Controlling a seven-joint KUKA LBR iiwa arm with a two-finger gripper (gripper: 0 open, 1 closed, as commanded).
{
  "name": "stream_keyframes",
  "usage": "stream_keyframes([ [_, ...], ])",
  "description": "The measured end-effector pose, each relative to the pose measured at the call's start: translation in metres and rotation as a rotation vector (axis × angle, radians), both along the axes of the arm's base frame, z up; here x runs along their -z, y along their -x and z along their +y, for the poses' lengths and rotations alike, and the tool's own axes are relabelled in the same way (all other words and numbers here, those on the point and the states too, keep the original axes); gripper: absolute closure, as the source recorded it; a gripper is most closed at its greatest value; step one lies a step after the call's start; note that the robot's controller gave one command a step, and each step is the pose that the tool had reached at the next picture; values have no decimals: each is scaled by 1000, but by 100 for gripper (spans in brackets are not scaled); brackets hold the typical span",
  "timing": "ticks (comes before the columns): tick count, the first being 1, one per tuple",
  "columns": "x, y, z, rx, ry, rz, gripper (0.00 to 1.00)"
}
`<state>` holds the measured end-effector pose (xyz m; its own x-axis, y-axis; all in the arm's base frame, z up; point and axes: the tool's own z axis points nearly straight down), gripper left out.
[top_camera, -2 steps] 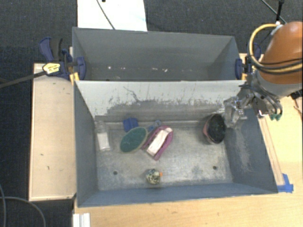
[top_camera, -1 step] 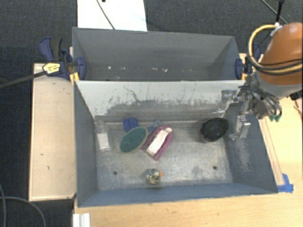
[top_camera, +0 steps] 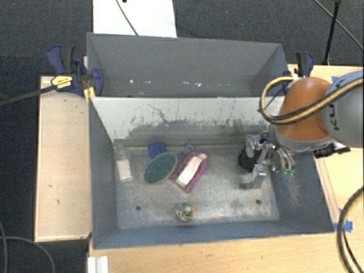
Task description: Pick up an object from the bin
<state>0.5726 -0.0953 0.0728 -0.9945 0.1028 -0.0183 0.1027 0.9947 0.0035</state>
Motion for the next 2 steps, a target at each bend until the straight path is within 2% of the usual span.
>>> stream_keyframes([
  [1, -2, 1, -1, -3, 1, 7, 100],
  [2, -199, 2, -14, -428, 9, 9, 100],
])
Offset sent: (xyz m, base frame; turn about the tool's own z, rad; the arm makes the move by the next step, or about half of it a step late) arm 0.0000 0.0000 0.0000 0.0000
